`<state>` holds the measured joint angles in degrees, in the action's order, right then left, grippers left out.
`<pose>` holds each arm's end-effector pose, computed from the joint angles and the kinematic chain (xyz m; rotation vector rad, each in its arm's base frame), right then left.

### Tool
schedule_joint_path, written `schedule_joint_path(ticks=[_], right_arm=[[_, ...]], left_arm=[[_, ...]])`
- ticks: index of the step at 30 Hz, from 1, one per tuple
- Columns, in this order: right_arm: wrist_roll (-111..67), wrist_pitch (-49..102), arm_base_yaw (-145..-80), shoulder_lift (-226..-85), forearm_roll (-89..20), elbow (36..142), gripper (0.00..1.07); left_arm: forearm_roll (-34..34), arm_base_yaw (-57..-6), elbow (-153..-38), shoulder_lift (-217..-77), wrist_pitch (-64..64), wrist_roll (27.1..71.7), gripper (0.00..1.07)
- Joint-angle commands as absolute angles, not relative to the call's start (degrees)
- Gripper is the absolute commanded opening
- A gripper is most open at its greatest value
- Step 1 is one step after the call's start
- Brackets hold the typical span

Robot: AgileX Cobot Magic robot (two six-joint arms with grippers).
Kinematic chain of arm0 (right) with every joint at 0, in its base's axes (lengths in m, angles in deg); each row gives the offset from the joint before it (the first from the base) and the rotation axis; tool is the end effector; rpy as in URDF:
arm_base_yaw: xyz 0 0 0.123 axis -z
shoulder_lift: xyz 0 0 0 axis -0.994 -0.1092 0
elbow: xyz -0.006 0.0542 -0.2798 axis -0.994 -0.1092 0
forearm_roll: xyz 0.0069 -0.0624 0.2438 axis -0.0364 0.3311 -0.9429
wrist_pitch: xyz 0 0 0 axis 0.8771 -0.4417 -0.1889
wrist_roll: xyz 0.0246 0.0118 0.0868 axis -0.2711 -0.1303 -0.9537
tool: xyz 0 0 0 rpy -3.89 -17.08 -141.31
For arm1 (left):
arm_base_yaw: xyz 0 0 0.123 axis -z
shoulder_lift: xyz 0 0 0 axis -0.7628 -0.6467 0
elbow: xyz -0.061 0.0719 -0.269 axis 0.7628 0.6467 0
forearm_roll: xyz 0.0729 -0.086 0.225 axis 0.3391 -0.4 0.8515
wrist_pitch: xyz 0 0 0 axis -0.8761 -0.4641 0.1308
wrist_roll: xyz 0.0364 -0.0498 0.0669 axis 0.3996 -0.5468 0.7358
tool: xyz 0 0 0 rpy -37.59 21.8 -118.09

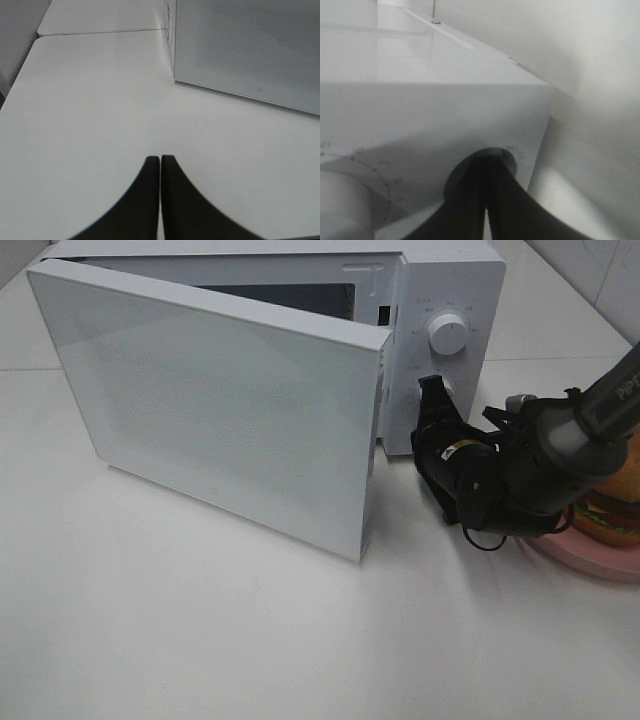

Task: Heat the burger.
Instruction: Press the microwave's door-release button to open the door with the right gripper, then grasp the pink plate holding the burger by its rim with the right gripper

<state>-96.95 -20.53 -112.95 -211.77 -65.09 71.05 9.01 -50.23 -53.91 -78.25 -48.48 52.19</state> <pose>0.3455 0.1524 0.0697 1.2966 1.6317 0.9558 -0.0053 -0.0075 0.2798 0.1103 2.0133 -0.0343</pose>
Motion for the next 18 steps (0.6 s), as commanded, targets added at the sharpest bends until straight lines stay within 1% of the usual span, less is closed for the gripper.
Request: schedule_joint_path(ticks=[1, 8, 10, 13, 18], right_arm=[[-95.75, -25.8, -111.58, -211.48, -62.06, 72.6, 0.03], [-95.58, -25.74, -111.58, -208.27, -60.8, 67.38, 0.05], [-95.58, -25.28, -111.63, -205.64, -57.76, 63.26, 0.06], [-95.58, -24.99, -111.63, -203.8, -55.81, 60.22, 0.06], [-95.64, -25.68, -111.63, -202.03, -54.72, 57.41, 0.07]], left_arm=[[8.84, -49.94, -53.74, -77.16, -47.91, 52.19, 0.0], [8.84, -49.94, -53.74, -77.16, -47.91, 52.19, 0.0], [8.84, -49.94, -53.74, -77.16, -47.91, 52.19, 0.0], [8.84, -49.94, -53.74, -77.16, -47.91, 52.19, 0.0], [8.84, -49.94, -53.74, -77.16, -47.91, 52.19, 0.0]])
